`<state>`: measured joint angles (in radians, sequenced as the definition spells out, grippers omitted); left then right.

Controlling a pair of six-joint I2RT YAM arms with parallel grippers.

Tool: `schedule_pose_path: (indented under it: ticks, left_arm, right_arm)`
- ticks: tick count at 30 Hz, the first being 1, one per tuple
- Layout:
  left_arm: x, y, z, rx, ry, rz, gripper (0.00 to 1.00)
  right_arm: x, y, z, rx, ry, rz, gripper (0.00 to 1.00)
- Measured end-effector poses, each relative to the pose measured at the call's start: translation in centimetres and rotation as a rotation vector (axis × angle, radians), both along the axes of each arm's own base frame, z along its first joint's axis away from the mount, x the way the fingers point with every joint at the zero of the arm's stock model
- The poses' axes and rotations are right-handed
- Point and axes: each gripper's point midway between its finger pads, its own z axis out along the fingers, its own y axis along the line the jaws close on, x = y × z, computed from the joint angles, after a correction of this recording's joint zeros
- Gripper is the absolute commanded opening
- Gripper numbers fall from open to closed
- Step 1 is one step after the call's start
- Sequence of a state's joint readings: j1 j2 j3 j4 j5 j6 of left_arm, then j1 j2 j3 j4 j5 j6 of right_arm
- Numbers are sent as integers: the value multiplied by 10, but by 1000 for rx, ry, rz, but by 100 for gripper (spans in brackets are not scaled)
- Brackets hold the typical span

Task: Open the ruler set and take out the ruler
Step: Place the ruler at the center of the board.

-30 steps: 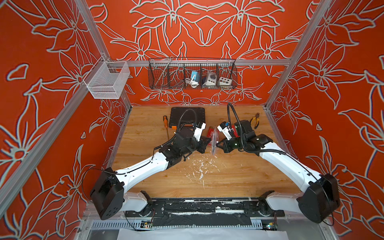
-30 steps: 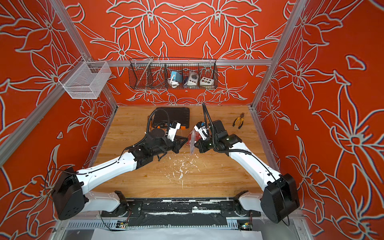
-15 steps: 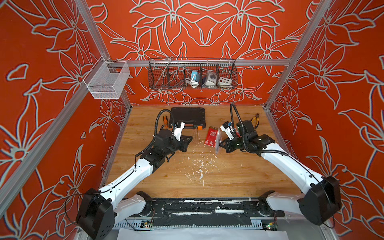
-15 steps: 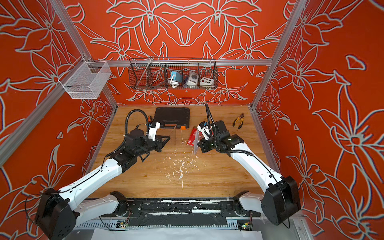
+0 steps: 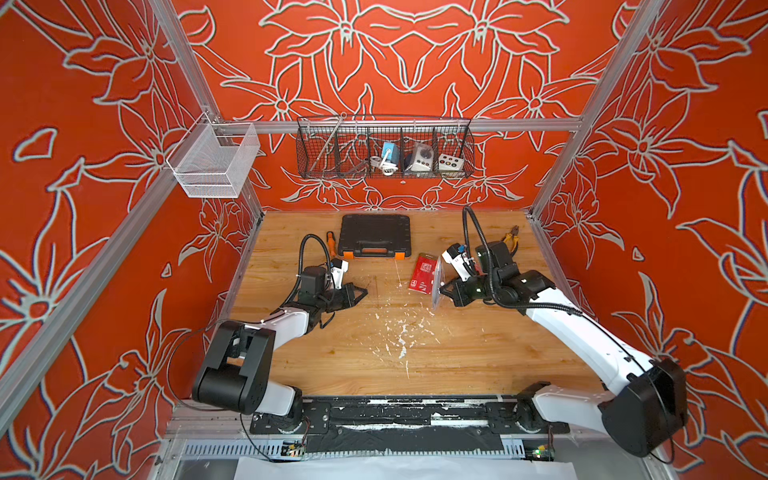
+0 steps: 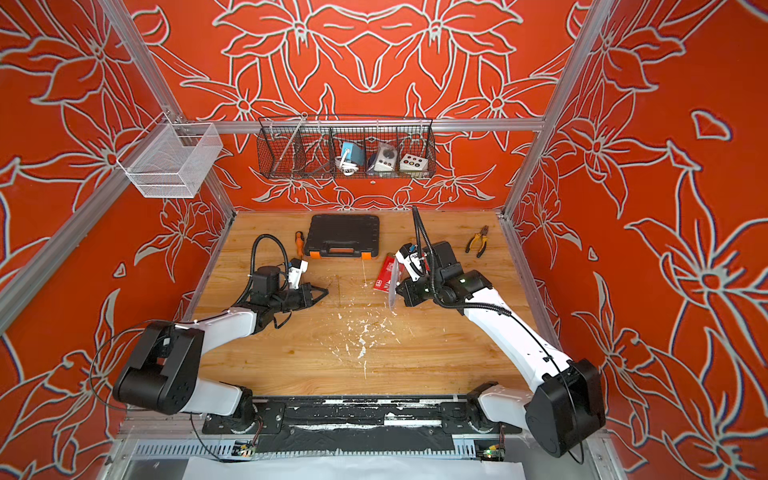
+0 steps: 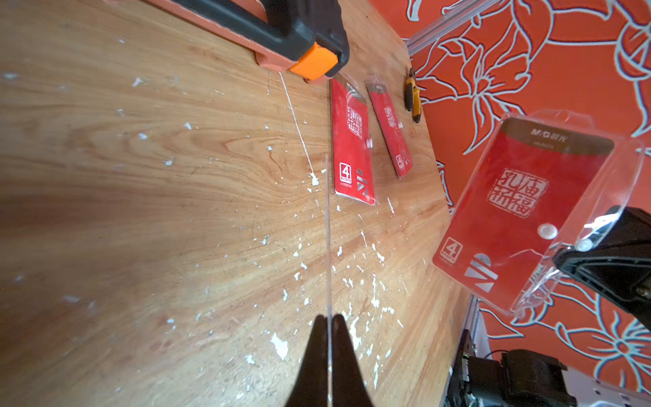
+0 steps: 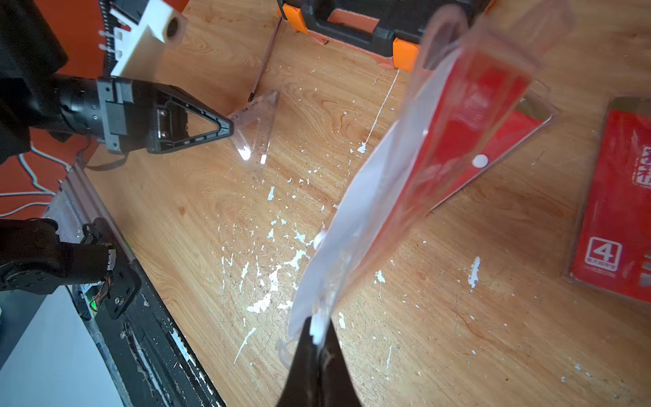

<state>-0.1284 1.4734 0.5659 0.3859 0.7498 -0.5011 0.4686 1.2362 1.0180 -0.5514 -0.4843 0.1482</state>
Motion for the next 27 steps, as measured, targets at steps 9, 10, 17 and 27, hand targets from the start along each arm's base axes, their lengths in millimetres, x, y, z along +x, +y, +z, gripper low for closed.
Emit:
schedule_pose_path:
  ticks: [9,10,17,27]
  left_arm:
    - [17,23,-20,-11,53,24,0]
    - [18,23,-23,-6,56,20,0]
    - [14,23,-57,9,142,6,0]
    - [15,30,-64,23,155,25,28]
  right_arm:
    - [-2,0,1,10,6,11,0]
    - [-2,0,1,9,6,11,0]
    - [-3,-2,5,15,-4,9,0]
    - [-2,-5,5,13,0,1,0]
